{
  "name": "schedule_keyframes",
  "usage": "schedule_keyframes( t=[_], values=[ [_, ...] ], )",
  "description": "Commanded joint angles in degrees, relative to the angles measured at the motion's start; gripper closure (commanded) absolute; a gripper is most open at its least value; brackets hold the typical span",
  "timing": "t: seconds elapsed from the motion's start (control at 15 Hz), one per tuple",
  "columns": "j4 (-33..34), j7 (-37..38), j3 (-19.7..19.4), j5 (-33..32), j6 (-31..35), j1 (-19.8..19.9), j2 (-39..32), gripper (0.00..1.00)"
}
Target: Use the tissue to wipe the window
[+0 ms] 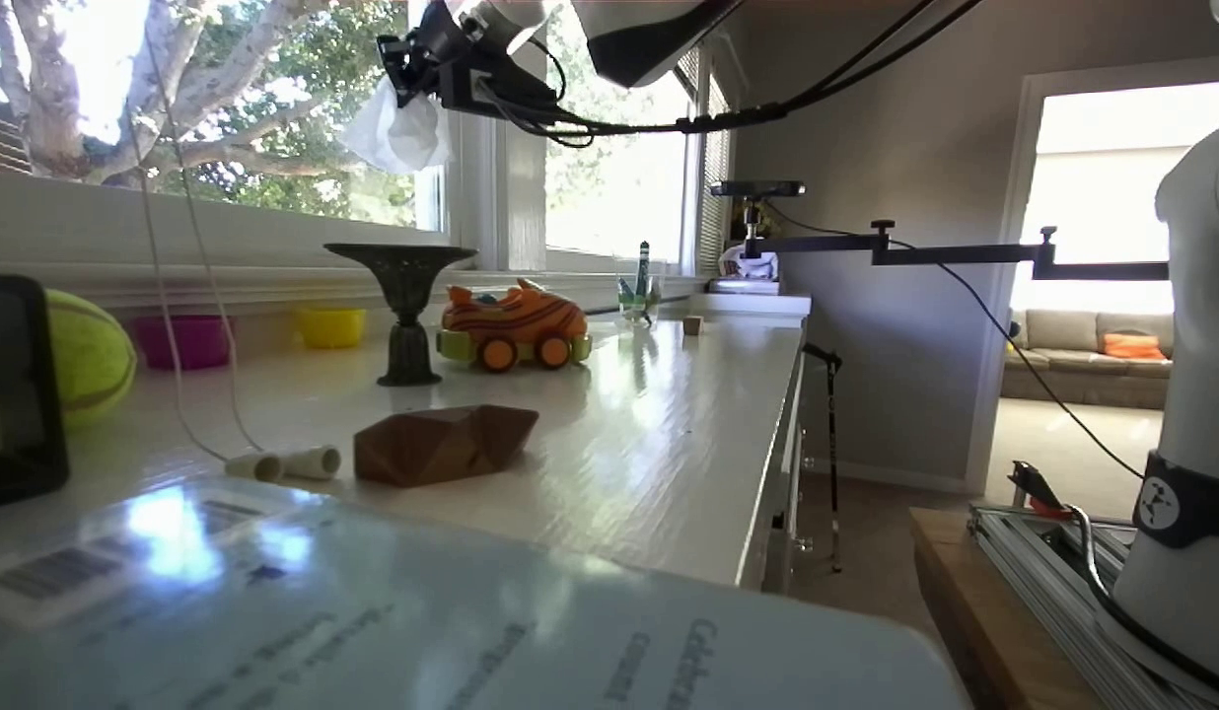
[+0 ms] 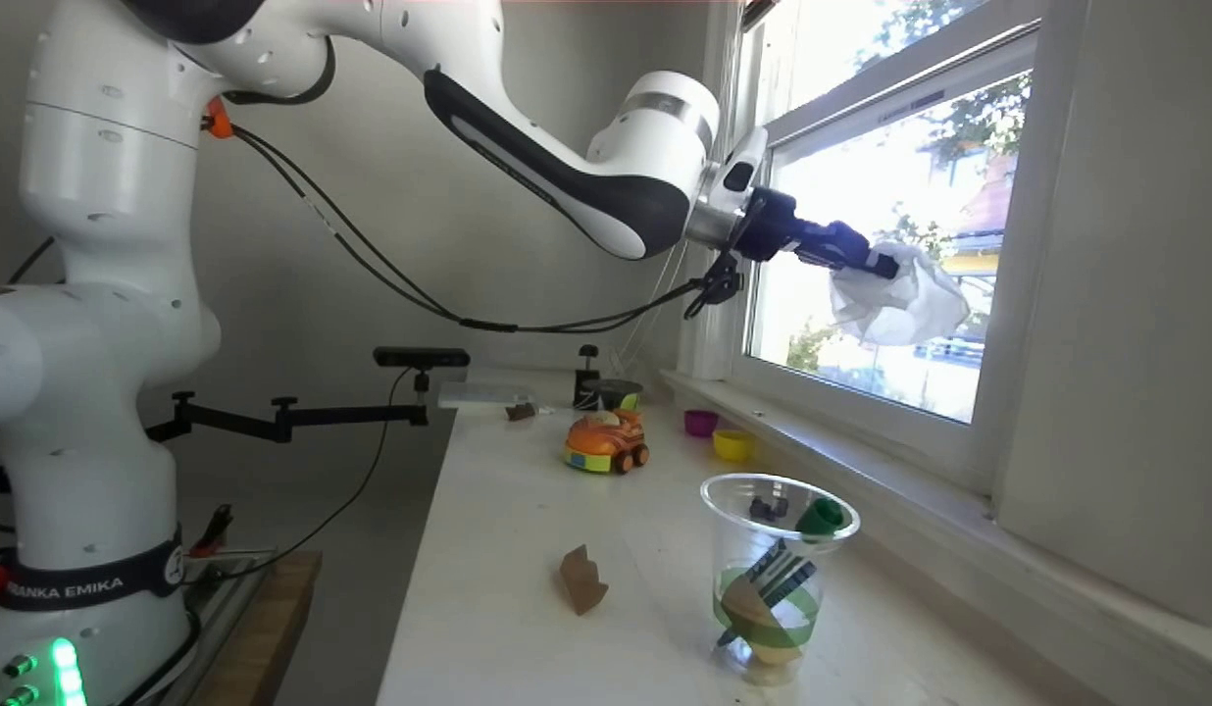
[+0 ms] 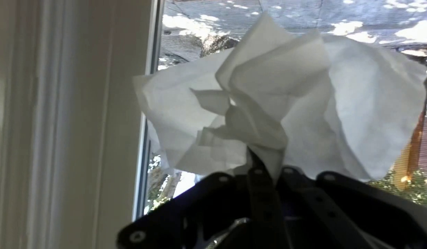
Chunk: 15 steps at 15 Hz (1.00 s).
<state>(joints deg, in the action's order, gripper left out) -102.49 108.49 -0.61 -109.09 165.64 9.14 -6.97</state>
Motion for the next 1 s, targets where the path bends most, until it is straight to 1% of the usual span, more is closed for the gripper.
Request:
schedule_keyframes(
  t=[0.0,0.2,0.4,0.6,0.73,0.87,0.93],
  values=[
    [2.5,1.9,1.6,-1.5,4.5,-1.0,-1.7,1.0],
    [4.8,2.0,3.2,-1.9,10.0,-1.7,-3.4,1.0],
    [7.8,1.6,4.8,-2.2,17.4,-1.9,-5.6,1.0],
    [10.9,0.3,6.2,-1.0,25.6,-1.3,-7.9,1.0],
    [11.5,-0.6,6.5,-0.2,28.2,-1.2,-8.8,1.0],
    [11.2,-0.8,5.9,0.0,28.3,-1.3,-9.0,1.0],
    [10.6,-0.8,5.7,0.0,27.3,-1.4,-8.8,1.0]
  ],
)
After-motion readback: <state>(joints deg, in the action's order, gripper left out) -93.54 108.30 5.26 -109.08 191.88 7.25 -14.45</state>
